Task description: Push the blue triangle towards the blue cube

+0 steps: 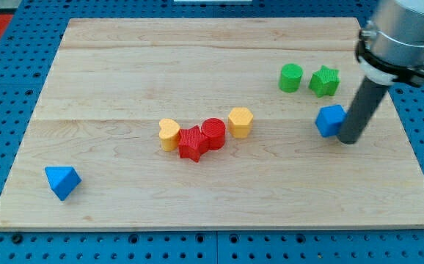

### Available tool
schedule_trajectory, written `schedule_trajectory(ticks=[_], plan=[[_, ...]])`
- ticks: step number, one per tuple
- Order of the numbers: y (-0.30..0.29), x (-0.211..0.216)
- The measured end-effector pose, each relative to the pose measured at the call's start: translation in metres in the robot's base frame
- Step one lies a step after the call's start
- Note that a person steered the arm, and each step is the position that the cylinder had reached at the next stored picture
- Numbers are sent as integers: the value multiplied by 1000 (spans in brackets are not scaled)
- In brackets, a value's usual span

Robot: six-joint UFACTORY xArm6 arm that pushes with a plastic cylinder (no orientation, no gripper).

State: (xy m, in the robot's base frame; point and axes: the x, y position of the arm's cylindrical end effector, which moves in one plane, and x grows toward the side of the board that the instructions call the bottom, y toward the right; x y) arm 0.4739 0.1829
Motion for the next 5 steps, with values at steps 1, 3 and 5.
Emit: schedule_trajectory(ticks=[1,3,5], plan=[[-32,-22],[-43,12],[-107,89]])
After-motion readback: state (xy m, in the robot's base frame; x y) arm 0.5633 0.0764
